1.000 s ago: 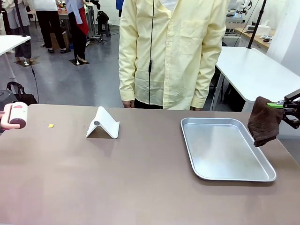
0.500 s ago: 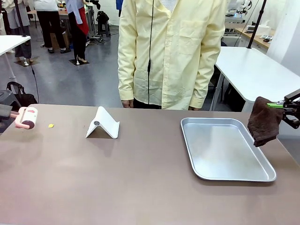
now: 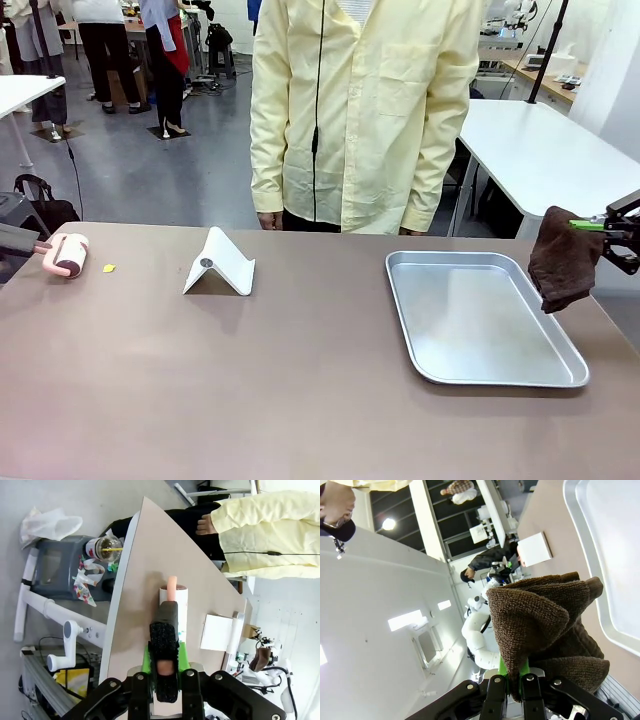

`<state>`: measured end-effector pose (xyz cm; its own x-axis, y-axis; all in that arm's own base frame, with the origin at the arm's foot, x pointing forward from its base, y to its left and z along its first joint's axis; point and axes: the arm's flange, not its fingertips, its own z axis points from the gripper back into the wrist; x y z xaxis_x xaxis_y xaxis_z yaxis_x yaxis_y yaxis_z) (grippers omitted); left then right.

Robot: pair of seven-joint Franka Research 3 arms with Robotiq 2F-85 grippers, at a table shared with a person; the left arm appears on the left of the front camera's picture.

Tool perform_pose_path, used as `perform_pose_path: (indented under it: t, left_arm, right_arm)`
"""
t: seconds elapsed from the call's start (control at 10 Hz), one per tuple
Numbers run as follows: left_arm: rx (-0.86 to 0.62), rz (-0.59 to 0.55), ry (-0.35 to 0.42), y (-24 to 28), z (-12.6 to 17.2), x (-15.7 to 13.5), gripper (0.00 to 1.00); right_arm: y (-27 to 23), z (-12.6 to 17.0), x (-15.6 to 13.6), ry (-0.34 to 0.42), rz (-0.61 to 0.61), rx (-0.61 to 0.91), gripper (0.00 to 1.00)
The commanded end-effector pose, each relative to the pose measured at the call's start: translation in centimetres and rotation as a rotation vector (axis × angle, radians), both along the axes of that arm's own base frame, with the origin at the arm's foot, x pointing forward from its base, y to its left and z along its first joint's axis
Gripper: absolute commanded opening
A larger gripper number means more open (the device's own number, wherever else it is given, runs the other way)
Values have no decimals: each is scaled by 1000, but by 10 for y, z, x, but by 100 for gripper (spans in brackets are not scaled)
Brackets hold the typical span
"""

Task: Clean the surface of the table.
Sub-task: Clean the area not pointed to by the person.

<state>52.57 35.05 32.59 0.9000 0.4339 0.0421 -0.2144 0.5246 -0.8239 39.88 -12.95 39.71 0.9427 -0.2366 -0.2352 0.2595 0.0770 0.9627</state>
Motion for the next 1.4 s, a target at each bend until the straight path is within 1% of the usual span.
perform_pose_path:
  t: [0.0, 0.3, 0.5, 0.9, 1.3]
  left_arm:
    - [-7, 13, 8, 3, -3, 3, 22]
    - [-8, -17, 41, -6, -10, 6, 22]
    - [8, -51, 60, -22, -17, 9, 22]
    - [37, -111, 85, -52, -26, 27, 22]
    - [88, -215, 111, -106, -25, 47, 22]
  right_arm:
    - [-1, 4, 0, -13, -1, 20, 8]
    - [-1, 4, 0, -13, -1, 20, 8]
    - [-1, 4, 0, -13, -1, 20, 8]
    - [-1, 4, 0, -13, -1, 20, 8]
    - [-1, 4, 0, -13, -1, 20, 8]
